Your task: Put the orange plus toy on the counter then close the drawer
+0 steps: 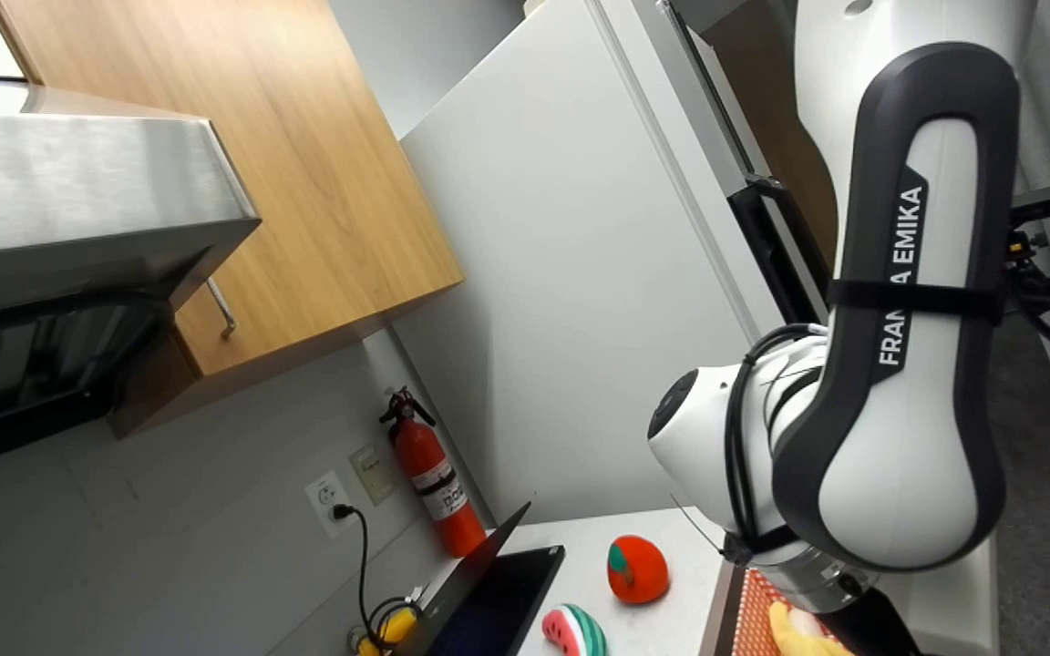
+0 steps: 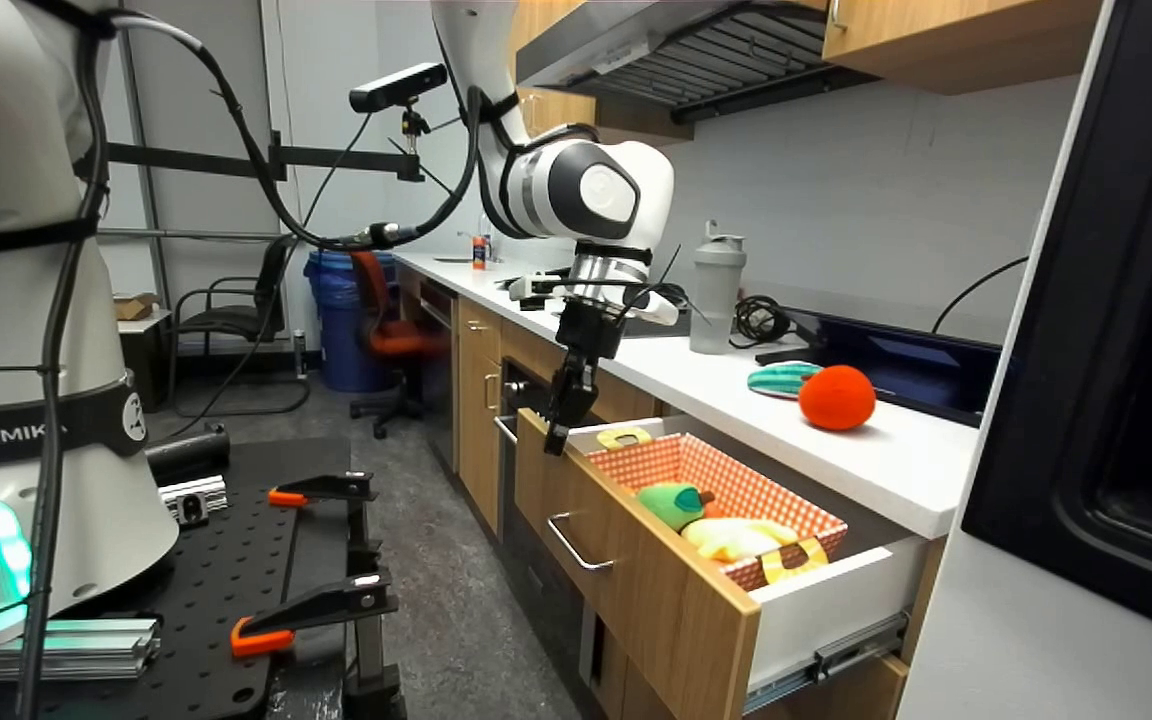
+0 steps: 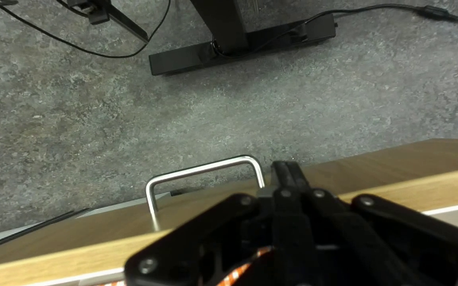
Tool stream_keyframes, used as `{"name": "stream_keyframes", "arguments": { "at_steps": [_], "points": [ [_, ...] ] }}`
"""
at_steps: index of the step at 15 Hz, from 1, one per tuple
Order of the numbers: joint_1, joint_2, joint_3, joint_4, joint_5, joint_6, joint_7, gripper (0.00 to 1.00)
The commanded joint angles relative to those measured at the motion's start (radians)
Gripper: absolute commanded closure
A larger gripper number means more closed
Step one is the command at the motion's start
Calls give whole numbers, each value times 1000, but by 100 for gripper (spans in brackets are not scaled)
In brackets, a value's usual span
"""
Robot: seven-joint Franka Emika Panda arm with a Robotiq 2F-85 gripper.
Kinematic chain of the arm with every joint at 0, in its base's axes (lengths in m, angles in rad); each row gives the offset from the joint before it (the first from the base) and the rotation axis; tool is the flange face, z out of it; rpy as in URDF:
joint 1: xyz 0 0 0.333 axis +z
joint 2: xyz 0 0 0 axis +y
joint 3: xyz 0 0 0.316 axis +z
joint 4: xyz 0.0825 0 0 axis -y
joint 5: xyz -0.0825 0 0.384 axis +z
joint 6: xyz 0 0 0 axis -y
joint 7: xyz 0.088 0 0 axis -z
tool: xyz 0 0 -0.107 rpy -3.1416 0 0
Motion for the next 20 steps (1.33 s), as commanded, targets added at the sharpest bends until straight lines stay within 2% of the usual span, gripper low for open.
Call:
{"name": "stream_keyframes", "arguments": {
  "at_steps": [1,20],
  "points": [
    [-10,27,0,15,30,21,-37,100],
    [2,133,-49,196,0,48,-3,100]
  ]
}}
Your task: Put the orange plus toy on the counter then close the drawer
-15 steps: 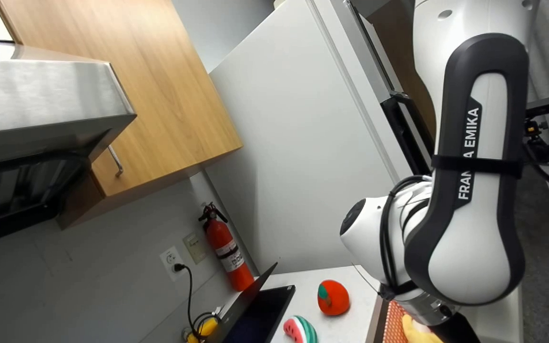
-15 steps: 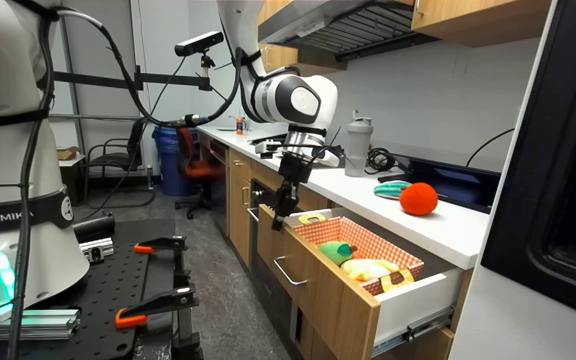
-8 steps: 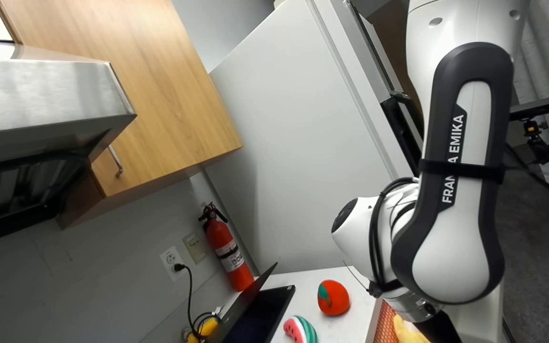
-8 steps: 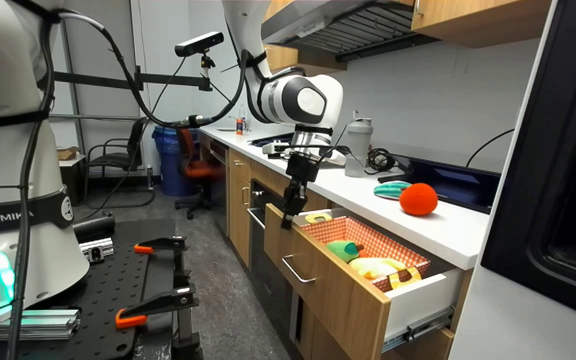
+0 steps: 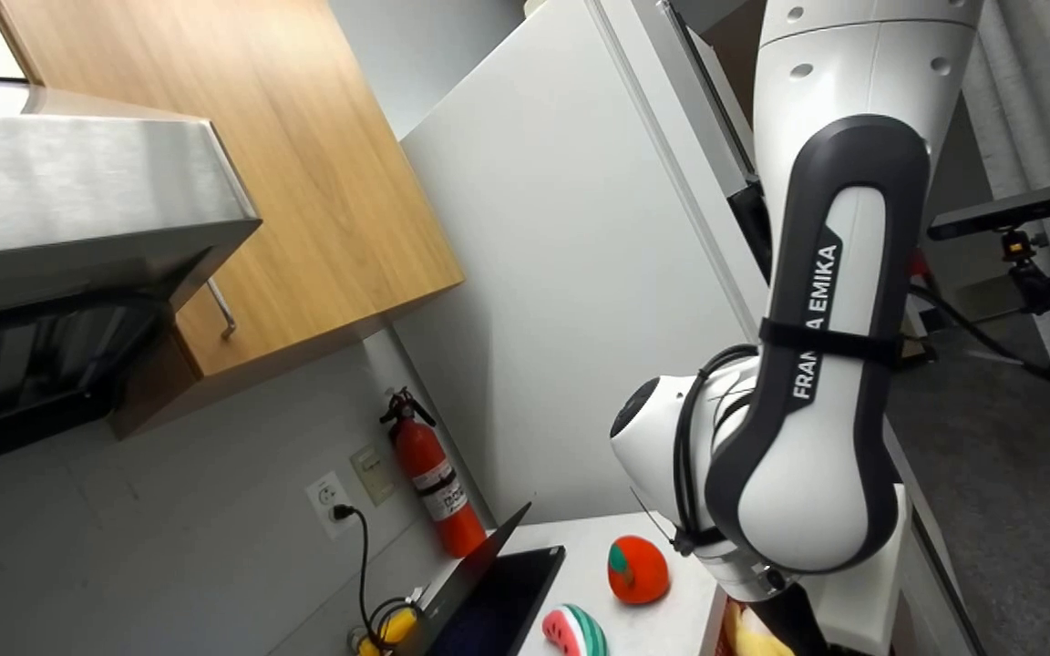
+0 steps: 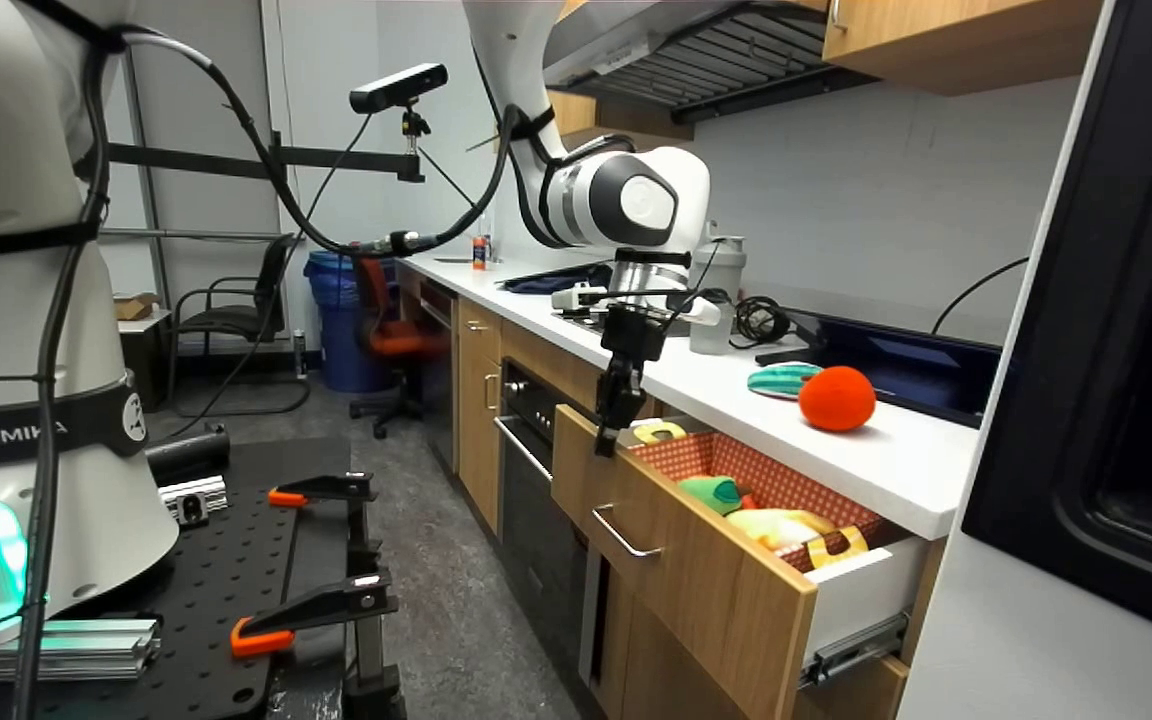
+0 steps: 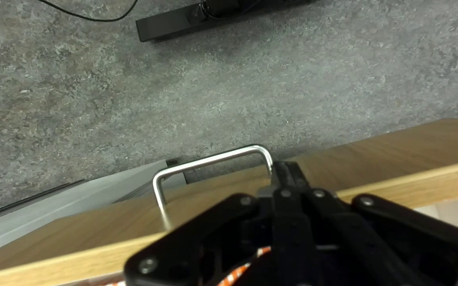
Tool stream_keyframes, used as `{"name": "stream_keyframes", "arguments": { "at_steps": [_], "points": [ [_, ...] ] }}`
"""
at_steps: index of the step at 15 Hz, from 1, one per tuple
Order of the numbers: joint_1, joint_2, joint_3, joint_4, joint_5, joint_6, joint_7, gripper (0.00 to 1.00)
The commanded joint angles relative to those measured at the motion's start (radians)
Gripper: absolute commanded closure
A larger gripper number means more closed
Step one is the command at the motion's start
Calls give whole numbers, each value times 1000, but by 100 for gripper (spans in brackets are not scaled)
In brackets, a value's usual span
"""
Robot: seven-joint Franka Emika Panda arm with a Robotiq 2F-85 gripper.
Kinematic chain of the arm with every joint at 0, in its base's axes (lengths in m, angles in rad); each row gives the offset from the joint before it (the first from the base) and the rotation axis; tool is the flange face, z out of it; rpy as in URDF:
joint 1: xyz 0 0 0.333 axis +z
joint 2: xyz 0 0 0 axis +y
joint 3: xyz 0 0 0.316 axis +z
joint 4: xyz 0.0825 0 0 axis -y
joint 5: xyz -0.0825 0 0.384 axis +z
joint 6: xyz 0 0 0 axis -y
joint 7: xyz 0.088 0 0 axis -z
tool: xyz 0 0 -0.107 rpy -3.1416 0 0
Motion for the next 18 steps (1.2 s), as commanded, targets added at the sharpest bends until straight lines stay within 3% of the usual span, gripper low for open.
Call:
{"name": "stream_keyframes", "arguments": {
  "at_steps": [1,10,18],
  "points": [
    [4,35,-21,50,-3,26,0,100],
    [18,37,-57,85,-24,52,49,100],
    [91,-75,-112,-2,-143,165,191,100]
  ]
}}
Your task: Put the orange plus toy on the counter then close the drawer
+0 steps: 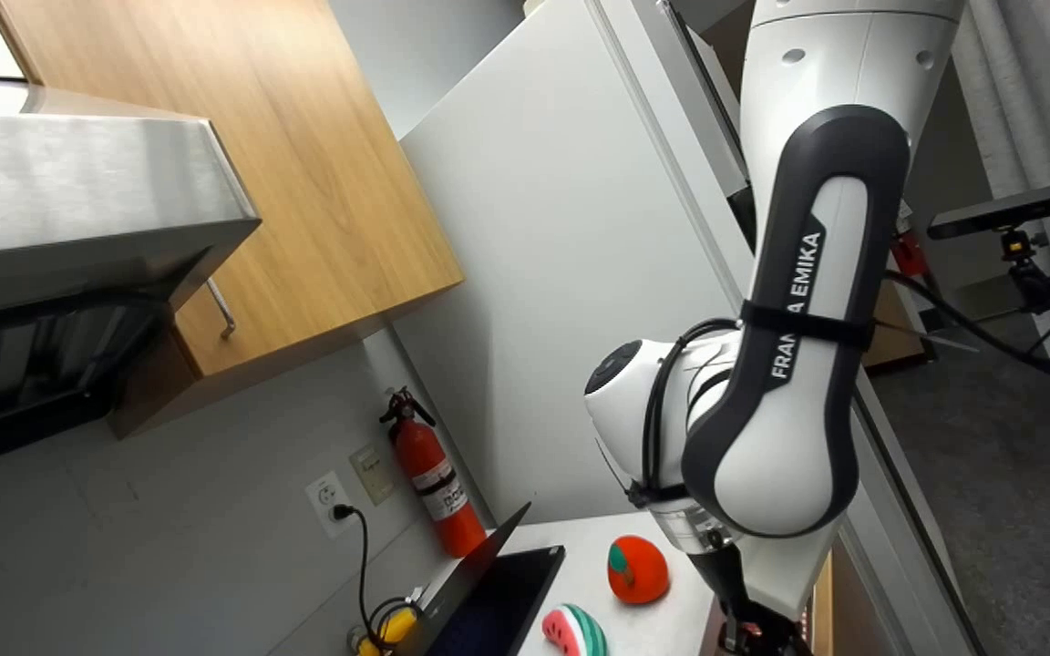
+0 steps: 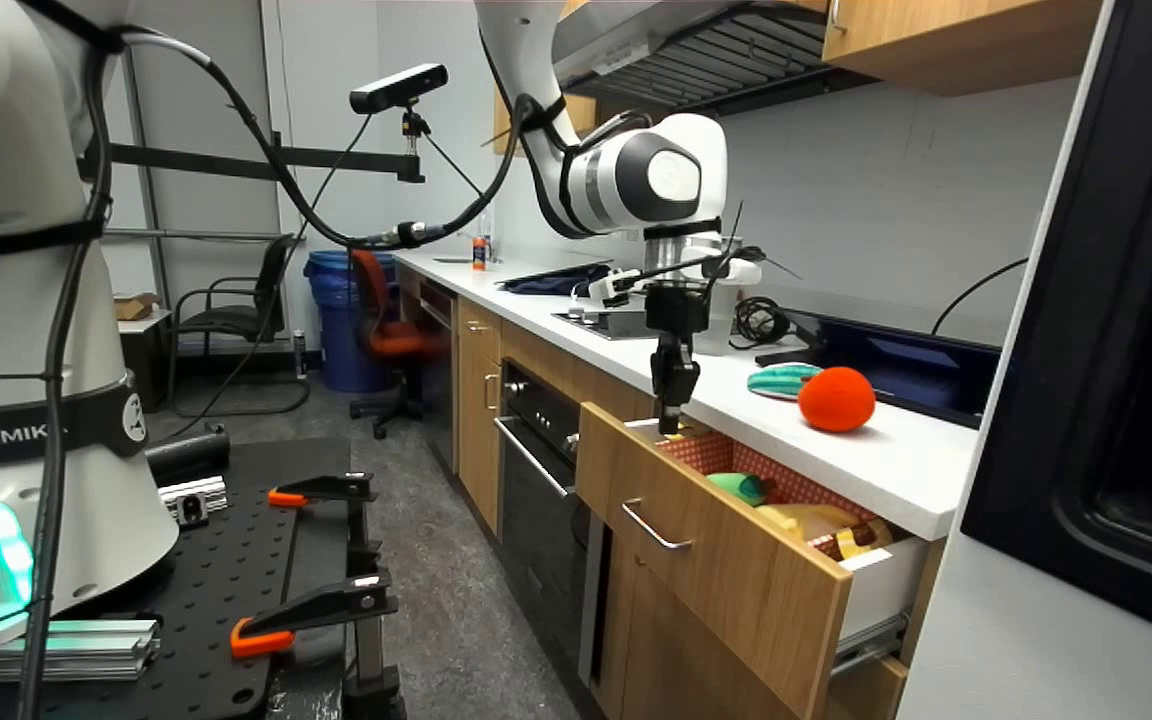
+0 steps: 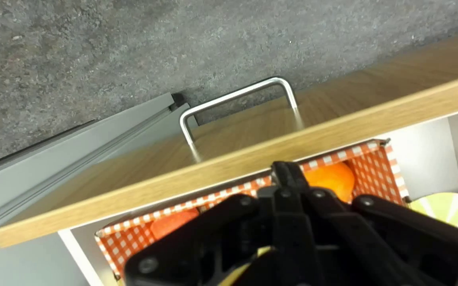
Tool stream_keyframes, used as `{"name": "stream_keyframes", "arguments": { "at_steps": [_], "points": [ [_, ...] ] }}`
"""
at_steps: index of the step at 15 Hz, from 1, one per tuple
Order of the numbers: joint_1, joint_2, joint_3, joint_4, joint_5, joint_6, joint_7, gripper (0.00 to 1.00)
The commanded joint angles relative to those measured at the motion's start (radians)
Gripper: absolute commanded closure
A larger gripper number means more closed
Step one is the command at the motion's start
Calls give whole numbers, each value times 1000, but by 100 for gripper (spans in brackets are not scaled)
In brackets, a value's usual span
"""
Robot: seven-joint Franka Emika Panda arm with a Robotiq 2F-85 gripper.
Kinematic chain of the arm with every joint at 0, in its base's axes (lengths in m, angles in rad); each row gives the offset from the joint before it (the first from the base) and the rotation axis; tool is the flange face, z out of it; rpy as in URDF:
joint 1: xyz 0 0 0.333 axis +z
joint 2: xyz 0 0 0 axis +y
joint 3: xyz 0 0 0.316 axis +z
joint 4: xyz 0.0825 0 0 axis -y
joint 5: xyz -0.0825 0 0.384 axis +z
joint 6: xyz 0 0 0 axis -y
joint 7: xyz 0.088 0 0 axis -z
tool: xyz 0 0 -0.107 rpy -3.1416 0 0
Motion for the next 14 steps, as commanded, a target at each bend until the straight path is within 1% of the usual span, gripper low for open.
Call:
{"name": "stream_keyframes", "arguments": {
  "at_steps": [1,4,6,8,10,14],
  "points": [
    [56,-81,-36,-71,-83,42,93,100],
    [69,-135,-29,-103,-139,18,133,100],
    [62,-167,-6,-129,-137,5,129,100],
    [32,-182,34,-149,-72,1,63,100],
    [21,-181,54,-158,-37,-11,41,100],
    [-9,-148,94,-153,83,-39,-75,100]
  ]
}}
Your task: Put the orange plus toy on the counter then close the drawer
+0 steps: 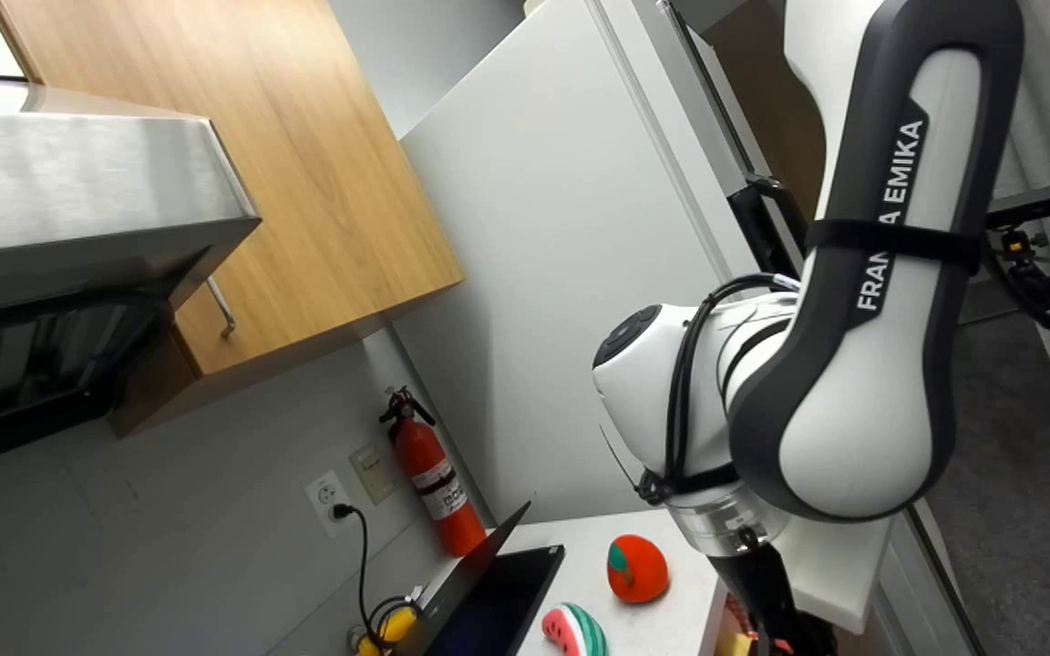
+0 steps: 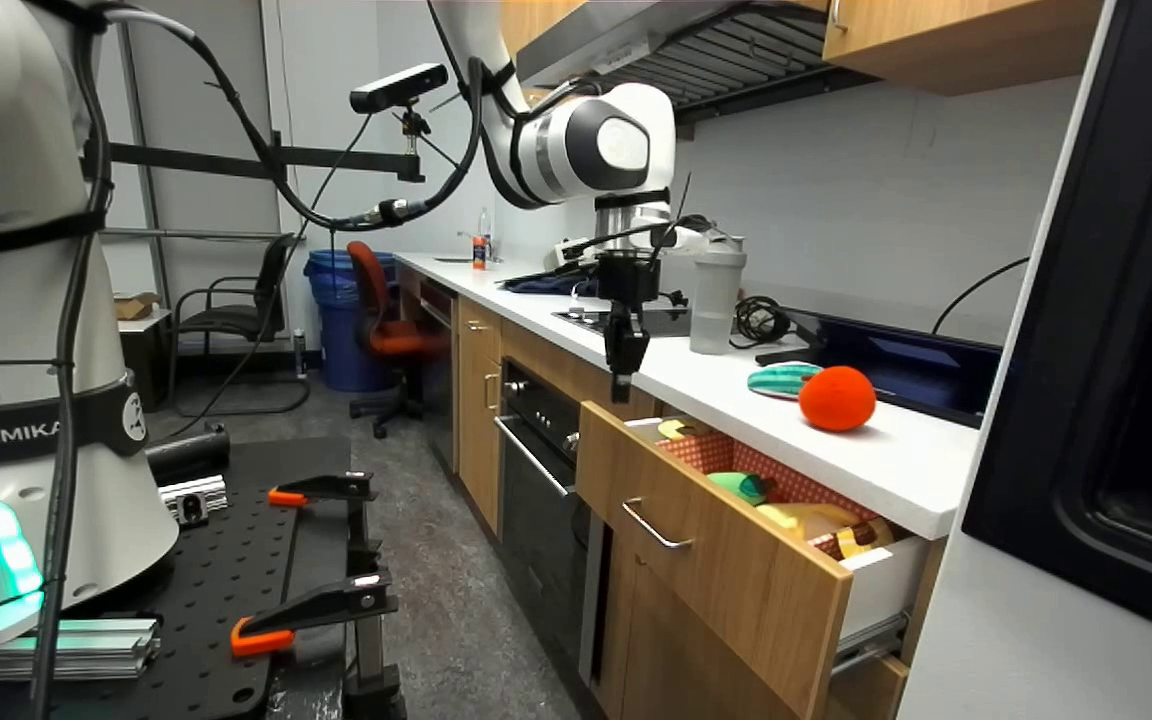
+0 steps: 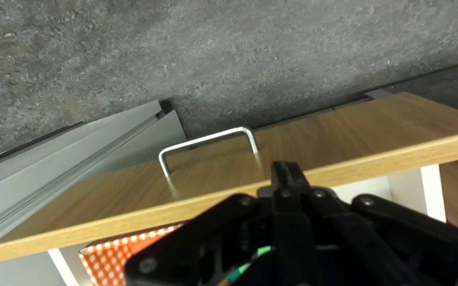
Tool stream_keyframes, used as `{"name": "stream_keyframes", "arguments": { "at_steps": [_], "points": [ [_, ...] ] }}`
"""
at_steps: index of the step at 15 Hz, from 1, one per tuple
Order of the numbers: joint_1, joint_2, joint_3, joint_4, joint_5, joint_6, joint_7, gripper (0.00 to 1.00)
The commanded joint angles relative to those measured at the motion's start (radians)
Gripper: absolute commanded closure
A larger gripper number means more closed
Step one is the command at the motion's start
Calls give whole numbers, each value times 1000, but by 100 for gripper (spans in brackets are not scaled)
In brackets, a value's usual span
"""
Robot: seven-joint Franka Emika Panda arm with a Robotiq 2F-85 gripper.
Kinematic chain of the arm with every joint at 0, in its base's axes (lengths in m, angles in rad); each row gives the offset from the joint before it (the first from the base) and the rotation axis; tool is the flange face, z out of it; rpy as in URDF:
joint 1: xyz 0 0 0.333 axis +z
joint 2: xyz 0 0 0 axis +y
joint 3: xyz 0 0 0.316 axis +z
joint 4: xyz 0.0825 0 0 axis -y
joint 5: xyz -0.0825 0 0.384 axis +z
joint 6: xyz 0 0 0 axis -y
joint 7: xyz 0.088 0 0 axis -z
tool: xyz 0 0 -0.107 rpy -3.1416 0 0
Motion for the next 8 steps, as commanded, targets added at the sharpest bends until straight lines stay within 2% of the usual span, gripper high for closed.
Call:
{"name": "stream_keyframes", "arguments": {
  "at_steps": [1,8],
  "points": [
    [-44,11,41,2,100,-48,-107,100],
    [-51,121,24,93,100,-128,-138,100]
  ]
}}
